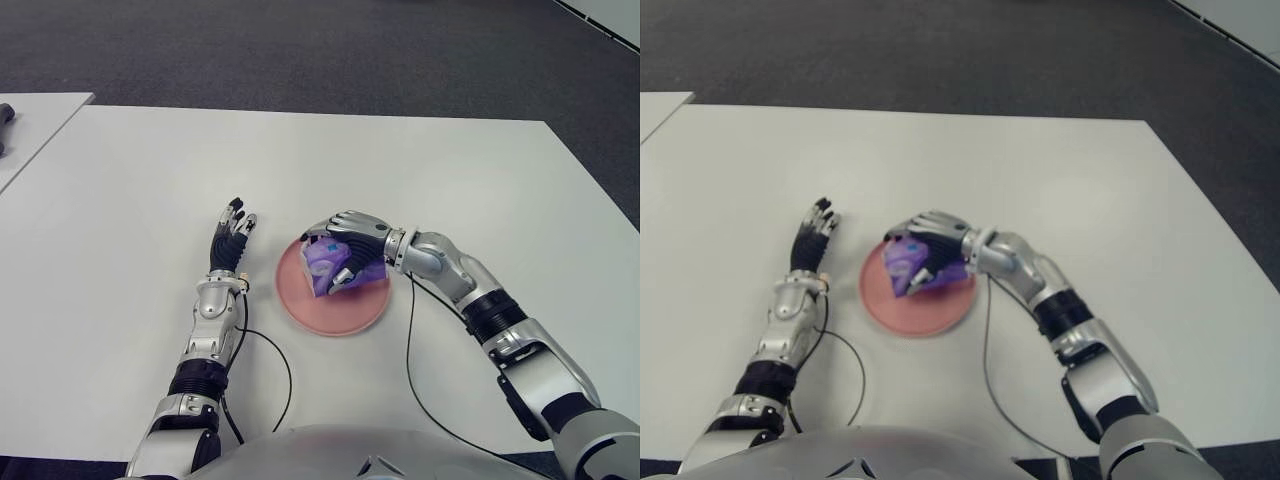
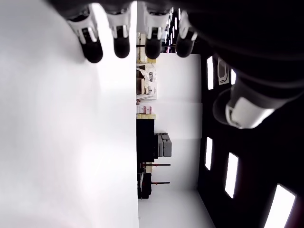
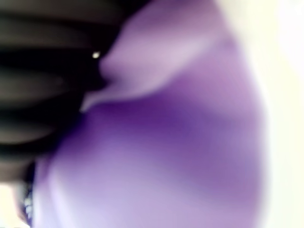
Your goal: Put the tissue paper into the plate.
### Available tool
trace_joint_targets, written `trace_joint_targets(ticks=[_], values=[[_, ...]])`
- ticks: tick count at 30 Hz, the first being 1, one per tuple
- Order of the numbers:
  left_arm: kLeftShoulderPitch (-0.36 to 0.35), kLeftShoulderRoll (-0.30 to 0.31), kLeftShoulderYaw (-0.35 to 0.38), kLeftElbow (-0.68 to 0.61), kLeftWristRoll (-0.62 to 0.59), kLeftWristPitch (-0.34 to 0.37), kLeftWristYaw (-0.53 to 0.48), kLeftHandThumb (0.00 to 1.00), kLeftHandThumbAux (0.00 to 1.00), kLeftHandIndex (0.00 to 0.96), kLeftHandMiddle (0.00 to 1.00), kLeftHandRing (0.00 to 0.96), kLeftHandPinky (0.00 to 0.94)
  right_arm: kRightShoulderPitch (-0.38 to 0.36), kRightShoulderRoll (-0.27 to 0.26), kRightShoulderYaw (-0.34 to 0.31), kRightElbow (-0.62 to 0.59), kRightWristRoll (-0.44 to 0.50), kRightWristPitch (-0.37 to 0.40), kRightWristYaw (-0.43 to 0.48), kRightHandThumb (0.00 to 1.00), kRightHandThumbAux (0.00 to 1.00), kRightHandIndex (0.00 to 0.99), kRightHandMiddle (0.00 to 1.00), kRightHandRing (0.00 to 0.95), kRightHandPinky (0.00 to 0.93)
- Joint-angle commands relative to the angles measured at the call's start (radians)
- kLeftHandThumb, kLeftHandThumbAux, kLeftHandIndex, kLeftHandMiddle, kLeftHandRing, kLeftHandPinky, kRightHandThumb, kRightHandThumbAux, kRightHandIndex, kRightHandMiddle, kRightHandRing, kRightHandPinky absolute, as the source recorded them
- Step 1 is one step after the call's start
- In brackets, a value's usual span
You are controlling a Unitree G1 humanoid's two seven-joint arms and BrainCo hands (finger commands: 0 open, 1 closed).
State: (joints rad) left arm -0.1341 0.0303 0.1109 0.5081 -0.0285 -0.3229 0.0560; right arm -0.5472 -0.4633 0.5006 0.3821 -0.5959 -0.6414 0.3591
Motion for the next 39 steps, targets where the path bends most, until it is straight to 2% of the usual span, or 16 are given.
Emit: trace_joint_targets(ticks=[1,9,15,23,29,33,38,39], values=[[0.015,0.005,0.003,0.009,0.002,0.028,0.0,0.0,0.506,0.0,0.0,0.0,0.0,-0.007,-0.039,0.034,-0.018,-0.004,-0.007,0.108,0.391,0.45,0.025,0.032,0.023,0.019],[0.019,0.006,0.0,-0.003,0.008,0.04,0.005,0.0,0.52,0.0,0.0,0.0,0.0,-0.015,-0.09,0.055,-0.05,0.008,-0.044,0.204,0.272,0.383,0.001,0.001,0.001,0.0],[0.02,0.007,-0.001,-0.003,0.014,0.043,0.01,0.0,0.506,0.0,0.0,0.0,0.0,-0.009,-0.101,0.054,-0.051,0.004,-0.067,0.208,0.211,0.342,0.0,0.0,0.0,0.0],[0.021,0.008,0.001,-0.007,0.014,0.047,0.008,0.0,0.487,0.0,0.0,0.0,0.0,0.005,-0.101,0.047,-0.03,0.004,-0.111,0.166,0.128,0.293,0.0,0.0,0.0,0.0],[0.021,0.008,0.001,-0.01,0.014,0.055,0.009,0.0,0.485,0.0,0.0,0.0,0.0,0.038,-0.082,0.02,-0.023,0.001,-0.122,0.073,0.073,0.265,0.0,0.0,0.0,0.0],[0.018,0.009,0.001,-0.01,0.015,0.061,0.01,0.0,0.481,0.0,0.0,0.0,0.0,0.053,-0.074,0.007,-0.025,-0.037,-0.123,-0.011,0.058,0.257,0.0,0.0,0.0,0.0],[0.016,0.008,0.002,-0.006,0.015,0.059,0.012,0.0,0.478,0.0,0.0,0.0,0.0,0.082,-0.057,-0.013,-0.029,-0.138,-0.131,-0.198,0.038,0.263,0.0,0.0,0.0,0.0],[0.016,0.007,0.002,-0.005,0.014,0.058,0.011,0.0,0.478,0.0,0.0,0.0,0.0,0.091,-0.052,-0.018,-0.033,-0.174,-0.124,-0.258,0.037,0.264,0.0,0.0,0.0,0.0]])
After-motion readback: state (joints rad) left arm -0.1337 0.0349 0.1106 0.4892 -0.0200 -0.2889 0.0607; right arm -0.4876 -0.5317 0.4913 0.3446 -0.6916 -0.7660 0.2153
